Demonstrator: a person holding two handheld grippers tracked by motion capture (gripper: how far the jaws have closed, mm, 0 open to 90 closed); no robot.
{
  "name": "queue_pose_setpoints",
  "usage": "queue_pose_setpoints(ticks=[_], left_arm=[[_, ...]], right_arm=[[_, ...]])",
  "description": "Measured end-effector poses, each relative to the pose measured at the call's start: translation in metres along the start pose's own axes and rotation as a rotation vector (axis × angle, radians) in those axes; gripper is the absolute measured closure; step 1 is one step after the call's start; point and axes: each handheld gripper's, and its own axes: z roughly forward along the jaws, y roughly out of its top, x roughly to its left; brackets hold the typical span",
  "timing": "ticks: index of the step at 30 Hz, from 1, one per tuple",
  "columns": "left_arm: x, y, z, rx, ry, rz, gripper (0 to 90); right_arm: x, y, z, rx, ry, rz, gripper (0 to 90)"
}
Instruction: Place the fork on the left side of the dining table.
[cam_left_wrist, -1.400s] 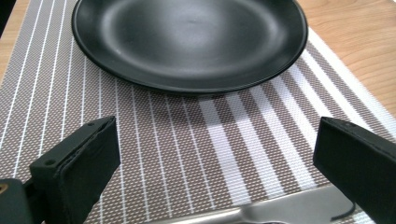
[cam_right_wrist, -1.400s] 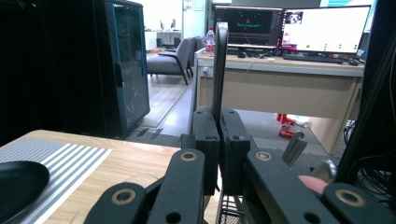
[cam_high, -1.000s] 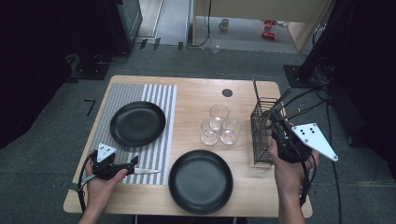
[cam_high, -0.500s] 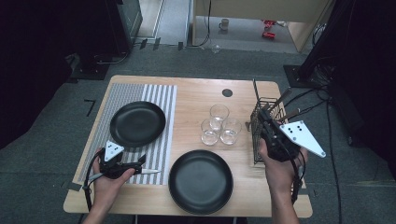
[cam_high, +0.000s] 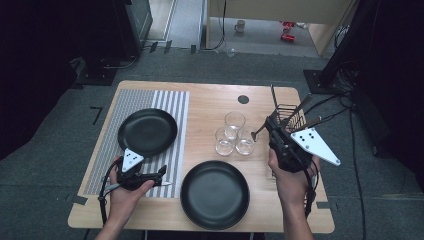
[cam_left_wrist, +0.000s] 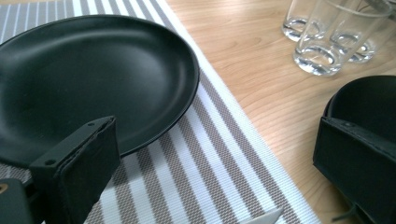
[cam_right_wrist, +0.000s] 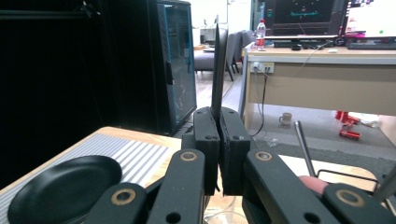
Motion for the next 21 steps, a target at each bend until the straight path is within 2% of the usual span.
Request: queue_pose_setpoints(ticks=[7, 14, 21], left_arm=[[-0.015, 0.008, 0.009, -0.010, -0.026, 0.001, 0.8], [-0.033, 0.018, 0.017, -0.017, -0.050, 0.029, 0.8], [-0.045, 0.025, 0.024, -0.020, -0.059, 0.057, 0.8]], right_arm=[[0.007, 0.000, 0.002, 0.006, 0.027, 0.006, 88.3], [0.016, -0.001, 0.004, 0.016, 0.056, -0.001, 88.3], [0.029, -0.006, 0.012, 0.028, 0.093, -0.003, 88.2]])
